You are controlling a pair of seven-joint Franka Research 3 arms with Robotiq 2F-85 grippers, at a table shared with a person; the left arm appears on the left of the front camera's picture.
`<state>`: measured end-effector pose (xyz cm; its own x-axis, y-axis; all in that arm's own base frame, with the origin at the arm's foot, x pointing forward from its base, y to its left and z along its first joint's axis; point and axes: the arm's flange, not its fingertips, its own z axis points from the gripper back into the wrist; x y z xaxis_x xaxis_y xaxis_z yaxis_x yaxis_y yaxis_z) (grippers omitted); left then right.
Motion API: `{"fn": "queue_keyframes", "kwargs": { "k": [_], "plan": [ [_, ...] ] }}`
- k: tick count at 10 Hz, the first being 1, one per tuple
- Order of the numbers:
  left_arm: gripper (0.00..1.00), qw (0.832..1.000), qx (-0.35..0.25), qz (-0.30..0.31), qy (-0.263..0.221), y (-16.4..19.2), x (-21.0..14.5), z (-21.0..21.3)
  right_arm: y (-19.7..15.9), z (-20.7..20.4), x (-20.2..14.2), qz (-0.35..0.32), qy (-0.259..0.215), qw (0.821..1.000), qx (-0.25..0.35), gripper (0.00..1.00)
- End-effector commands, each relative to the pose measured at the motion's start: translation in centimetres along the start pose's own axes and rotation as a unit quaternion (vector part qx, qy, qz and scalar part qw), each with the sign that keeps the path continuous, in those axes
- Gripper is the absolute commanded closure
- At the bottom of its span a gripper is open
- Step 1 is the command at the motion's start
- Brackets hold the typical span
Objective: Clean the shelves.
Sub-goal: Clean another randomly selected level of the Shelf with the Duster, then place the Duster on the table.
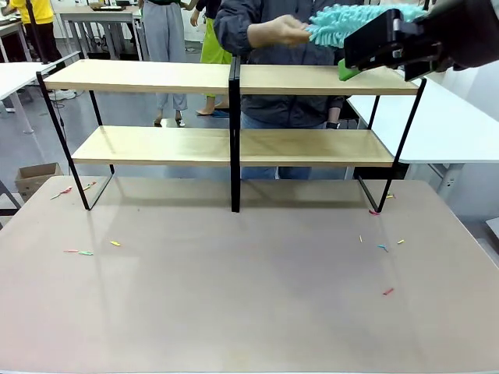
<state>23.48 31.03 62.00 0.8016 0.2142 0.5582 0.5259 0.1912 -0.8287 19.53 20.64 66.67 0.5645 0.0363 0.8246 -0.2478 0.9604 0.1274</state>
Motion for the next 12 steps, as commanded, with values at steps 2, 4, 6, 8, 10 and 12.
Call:
{"fn": "queue_keyframes", "kwargs": {
  "k": [2, 4, 6, 8, 10, 12],
  "plan": [
    [0.88, 0.999, 0.017, -0.021, 0.033, -1.4, -0.6, -0.7, -0.1, 0.0, 0.1, -0.001, -0.003, 1.0, -0.005, 0.0],
    [0.88, 0.999, 0.017, -0.021, 0.033, -1.4, -0.6, -0.7, -0.1, 0.0, 0.1, -0.001, -0.003, 1.0, -0.005, 0.0],
    [0.88, 0.999, 0.017, -0.021, 0.033, -1.4, -0.6, -0.7, -0.1, 0.0, 0.1, -0.001, -0.003, 1.0, -0.005, 0.0],
    [0.88, 0.999, 0.015, -0.011, 0.031, -1.6, -0.5, -0.9, -0.1, 0.0, 0.1, -0.001, -0.003, 1.0, -0.005, 0.0],
    [0.88, 0.958, 0.057, -0.118, 0.254, -0.9, 2.0, -6.9, -2.0, 1.5, -0.9, -0.006, 0.031, 1.0, 0.005, 0.0],
    [0.88, 0.889, 0.046, -0.158, 0.428, 1.3, 1.9, -13.0, -10.0, 3.3, -3.6, -0.107, 0.146, 0.983, 0.04, 0.0]
  ]
}}
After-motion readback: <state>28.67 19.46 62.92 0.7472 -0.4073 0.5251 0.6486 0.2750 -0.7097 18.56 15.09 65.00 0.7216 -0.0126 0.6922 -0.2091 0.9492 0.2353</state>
